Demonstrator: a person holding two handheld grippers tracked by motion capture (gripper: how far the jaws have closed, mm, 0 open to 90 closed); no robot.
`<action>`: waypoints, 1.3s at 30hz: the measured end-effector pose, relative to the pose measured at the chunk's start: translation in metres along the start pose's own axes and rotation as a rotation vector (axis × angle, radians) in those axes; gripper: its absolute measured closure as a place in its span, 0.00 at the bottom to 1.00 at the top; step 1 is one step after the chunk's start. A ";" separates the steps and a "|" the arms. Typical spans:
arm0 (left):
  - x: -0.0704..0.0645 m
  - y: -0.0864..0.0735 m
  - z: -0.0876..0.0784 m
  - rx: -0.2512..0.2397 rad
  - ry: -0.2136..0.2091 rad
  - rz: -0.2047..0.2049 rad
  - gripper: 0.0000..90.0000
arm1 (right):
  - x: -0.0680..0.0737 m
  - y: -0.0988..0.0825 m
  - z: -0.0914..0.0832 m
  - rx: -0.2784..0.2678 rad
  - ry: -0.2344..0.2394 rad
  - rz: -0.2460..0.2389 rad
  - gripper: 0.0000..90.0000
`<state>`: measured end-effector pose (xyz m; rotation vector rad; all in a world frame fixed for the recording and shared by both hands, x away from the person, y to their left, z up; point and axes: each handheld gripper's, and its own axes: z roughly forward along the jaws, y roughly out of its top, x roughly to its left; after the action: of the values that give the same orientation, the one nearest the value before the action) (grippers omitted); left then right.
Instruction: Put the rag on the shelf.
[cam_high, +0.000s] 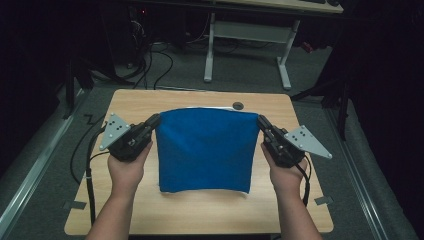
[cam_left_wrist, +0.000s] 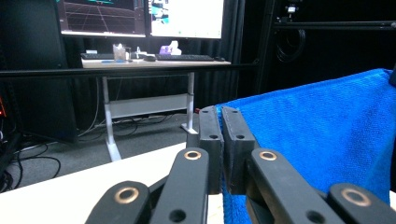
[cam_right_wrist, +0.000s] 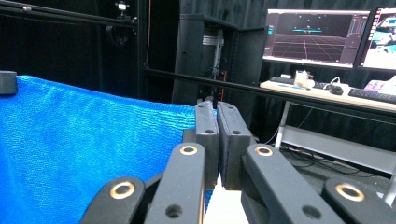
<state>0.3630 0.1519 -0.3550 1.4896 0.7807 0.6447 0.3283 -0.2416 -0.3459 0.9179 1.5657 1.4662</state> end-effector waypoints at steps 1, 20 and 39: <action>0.001 0.001 0.000 0.000 0.001 -0.002 0.98 | 0.000 0.001 0.001 0.002 0.000 0.004 0.98; 0.021 0.024 0.030 0.015 0.022 0.035 0.98 | -0.021 0.022 0.031 0.008 -0.011 0.036 0.99; 0.056 0.036 0.081 0.048 0.068 0.027 0.98 | -0.054 0.031 0.088 0.064 -0.046 0.070 0.99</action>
<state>0.4643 0.1460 -0.3284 1.5308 0.8352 0.7042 0.4303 -0.2503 -0.3137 1.0468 1.5686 1.4397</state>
